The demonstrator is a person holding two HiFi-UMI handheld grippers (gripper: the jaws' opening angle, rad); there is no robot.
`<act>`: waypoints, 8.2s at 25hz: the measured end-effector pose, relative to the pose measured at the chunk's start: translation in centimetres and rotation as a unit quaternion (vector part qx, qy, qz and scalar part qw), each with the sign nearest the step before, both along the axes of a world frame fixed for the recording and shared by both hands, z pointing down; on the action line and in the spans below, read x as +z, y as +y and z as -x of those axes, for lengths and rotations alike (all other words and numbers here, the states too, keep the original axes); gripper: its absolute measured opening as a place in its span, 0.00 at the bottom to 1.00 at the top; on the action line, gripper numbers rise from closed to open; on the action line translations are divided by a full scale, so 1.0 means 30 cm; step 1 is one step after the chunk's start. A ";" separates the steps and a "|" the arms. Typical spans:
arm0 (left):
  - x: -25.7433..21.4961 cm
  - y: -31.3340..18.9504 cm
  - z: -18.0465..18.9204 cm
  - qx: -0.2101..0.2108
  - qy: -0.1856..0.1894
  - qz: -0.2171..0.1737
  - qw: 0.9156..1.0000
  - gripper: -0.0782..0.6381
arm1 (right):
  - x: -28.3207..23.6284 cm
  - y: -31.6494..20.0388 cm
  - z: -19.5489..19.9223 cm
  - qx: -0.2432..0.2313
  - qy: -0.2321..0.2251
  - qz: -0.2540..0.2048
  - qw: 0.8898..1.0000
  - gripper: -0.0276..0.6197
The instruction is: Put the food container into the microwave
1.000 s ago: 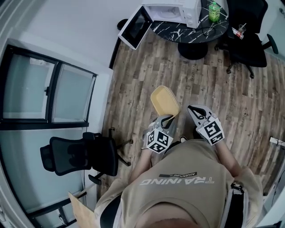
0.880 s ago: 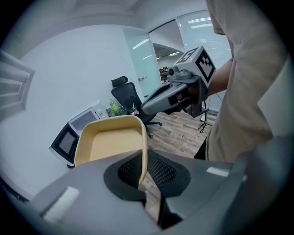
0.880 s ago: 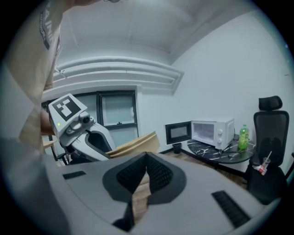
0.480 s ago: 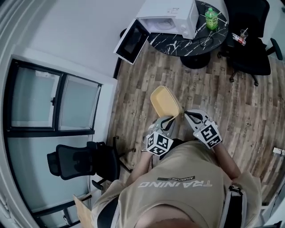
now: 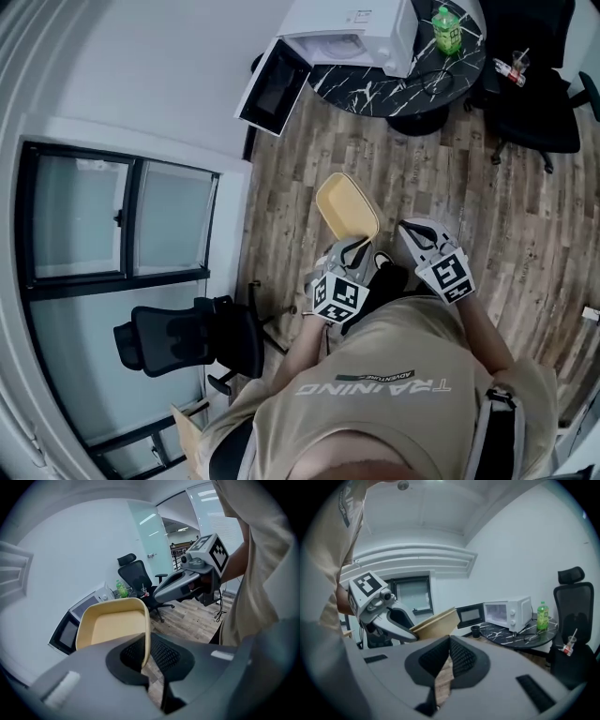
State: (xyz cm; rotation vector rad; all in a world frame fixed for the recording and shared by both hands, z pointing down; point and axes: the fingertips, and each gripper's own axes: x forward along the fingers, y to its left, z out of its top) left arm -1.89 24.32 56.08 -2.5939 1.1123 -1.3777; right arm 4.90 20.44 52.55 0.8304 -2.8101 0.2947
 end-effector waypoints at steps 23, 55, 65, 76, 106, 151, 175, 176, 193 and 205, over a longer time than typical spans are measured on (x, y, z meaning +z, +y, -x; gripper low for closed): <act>-0.076 -0.488 0.303 0.099 0.023 -0.061 0.993 0.15 | -0.116 -0.370 0.359 0.072 0.054 -0.042 0.995 0.06; 0.148 -0.792 0.528 0.117 0.018 0.016 0.993 0.15 | -0.028 -0.803 0.617 0.072 0.043 -0.010 0.996 0.06; 0.084 -1.061 0.468 0.092 -0.016 0.016 0.995 0.15 | -0.021 -1.063 0.508 0.055 0.027 -0.005 0.998 0.06; 0.106 -1.277 0.369 0.094 -0.040 0.033 0.994 0.15 | 0.044 -1.229 0.388 0.053 -0.010 0.032 0.998 0.06; 0.277 -1.755 0.445 0.289 0.004 0.064 0.955 0.15 | 0.045 -1.697 0.509 0.233 0.085 0.057 0.967 0.06; 0.478 -2.121 0.337 0.217 -0.105 0.088 0.967 0.15 | 0.104 -1.701 0.256 0.237 -0.022 0.072 0.969 0.06; 0.521 -2.265 0.255 0.239 -0.129 0.077 0.959 0.15 | 0.107 -1.658 0.277 0.267 0.013 0.076 0.961 0.06; 0.521 -2.270 0.254 0.238 -0.130 0.077 0.959 0.15 | 0.106 -1.662 0.276 0.266 0.013 0.075 0.961 0.06; 0.507 -2.278 0.230 0.252 -0.125 0.028 0.959 0.23 | 0.120 -1.682 0.278 0.239 0.055 0.052 0.968 0.06; 0.355 -2.208 0.294 0.199 -0.068 -0.025 0.977 0.23 | 0.085 -1.687 0.282 0.194 0.082 0.032 0.977 0.06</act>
